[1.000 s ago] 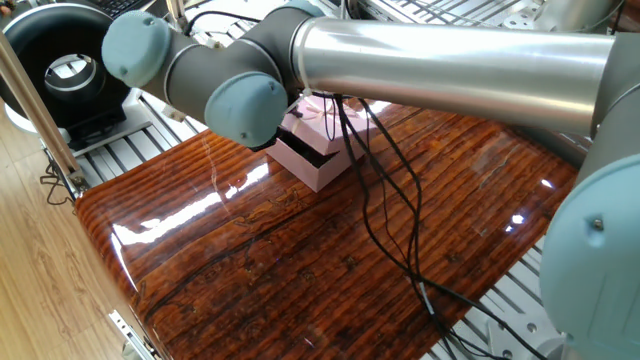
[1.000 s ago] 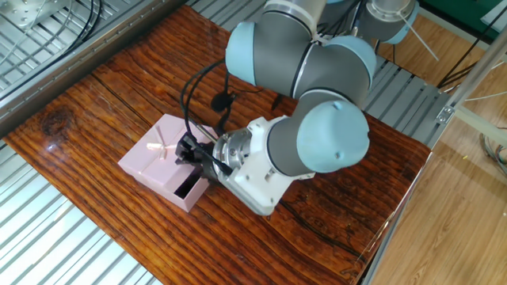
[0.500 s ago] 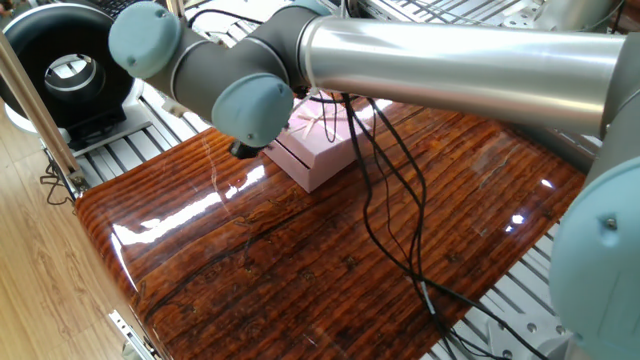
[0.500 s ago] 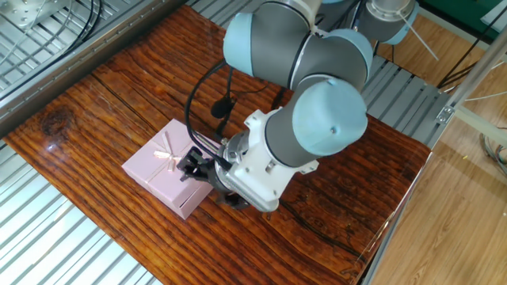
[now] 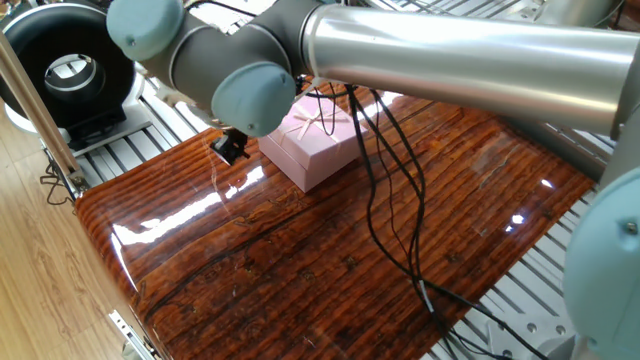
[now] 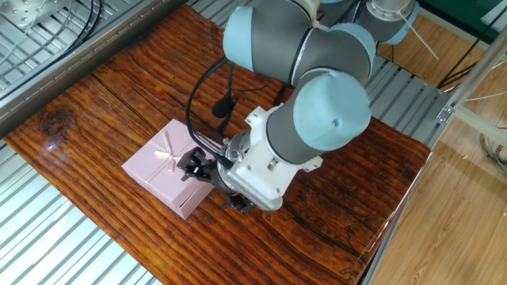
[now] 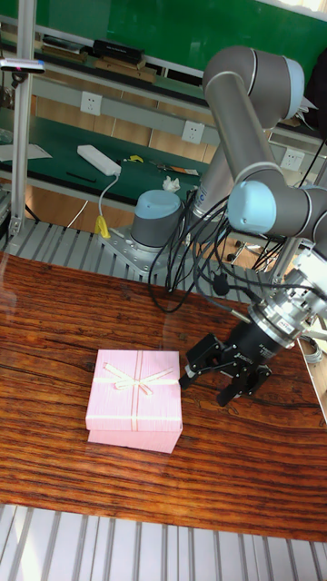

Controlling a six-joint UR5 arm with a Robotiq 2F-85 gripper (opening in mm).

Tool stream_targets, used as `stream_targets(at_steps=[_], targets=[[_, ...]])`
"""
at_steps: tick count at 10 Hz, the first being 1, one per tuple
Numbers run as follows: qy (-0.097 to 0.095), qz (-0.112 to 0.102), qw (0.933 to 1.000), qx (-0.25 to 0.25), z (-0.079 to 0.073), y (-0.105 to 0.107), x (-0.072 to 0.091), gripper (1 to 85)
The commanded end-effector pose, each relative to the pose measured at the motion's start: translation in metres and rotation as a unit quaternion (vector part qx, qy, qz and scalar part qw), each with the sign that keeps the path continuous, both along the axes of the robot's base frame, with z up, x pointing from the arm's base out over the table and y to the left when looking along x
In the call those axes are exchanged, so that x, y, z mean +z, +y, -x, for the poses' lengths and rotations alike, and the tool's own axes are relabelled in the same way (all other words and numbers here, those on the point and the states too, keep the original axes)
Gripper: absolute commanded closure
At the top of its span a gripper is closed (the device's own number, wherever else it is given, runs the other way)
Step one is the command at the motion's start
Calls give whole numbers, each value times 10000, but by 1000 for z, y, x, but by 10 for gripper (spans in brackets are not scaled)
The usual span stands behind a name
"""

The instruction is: Cover the box

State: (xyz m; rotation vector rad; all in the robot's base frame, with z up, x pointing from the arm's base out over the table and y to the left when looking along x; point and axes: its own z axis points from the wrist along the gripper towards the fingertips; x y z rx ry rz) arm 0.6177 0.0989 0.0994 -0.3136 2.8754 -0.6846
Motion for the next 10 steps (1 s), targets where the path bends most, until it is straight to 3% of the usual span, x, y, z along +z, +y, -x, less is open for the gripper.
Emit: stream_targets(at_steps=[1,2,4,5,8,10], targets=[[213,56,9997,103,12,-5,29,293],[249,222,9993,150,14,-15,41,457],[229,552,9975,386,13,-33,55,657],[112,970,9933,619,6,-55,64,847],[-149,1061,9870,1198,2,-81,58,847],[-244,1315,9763,1699,-3,-105,66,847]])
